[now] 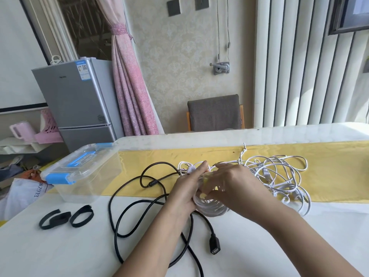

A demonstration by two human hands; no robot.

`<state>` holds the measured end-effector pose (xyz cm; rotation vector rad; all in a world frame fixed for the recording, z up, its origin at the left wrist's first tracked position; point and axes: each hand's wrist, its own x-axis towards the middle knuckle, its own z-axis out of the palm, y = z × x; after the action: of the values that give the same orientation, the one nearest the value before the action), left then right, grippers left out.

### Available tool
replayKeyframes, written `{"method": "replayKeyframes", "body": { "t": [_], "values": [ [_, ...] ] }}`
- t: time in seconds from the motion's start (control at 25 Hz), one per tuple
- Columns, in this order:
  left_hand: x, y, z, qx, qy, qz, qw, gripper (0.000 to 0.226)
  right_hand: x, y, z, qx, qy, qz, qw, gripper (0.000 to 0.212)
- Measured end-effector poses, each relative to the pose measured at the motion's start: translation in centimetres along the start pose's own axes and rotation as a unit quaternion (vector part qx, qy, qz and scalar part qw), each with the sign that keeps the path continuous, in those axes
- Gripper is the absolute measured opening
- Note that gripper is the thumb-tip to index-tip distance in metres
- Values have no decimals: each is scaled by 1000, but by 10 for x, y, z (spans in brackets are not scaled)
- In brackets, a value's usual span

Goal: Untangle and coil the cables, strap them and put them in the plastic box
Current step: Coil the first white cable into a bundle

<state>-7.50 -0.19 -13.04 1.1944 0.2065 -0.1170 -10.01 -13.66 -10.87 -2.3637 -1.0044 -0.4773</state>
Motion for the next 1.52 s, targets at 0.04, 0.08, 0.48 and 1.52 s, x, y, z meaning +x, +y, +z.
{"method": "replayKeyframes", "body": {
  "t": [0.04, 0.08, 0.48, 1.52],
  "values": [
    [-1, 1, 1, -10, -22, -9, 1000, 28, 0, 2, -1, -14, -5, 1, 1000, 10],
    [-3, 3, 1, -16, -41, -15, 999, 26, 0, 4, -3, -20, -7, -1, 1000, 10],
    [0, 14, -8, -32, -127, 70, 989, 27, -4, 10, -23, 230, 105, 84, 964, 10],
    [-7, 2, 2, 177, -118, 231, 950, 19, -4, 24, -30, 357, 55, 287, 887, 33]
  ]
}}
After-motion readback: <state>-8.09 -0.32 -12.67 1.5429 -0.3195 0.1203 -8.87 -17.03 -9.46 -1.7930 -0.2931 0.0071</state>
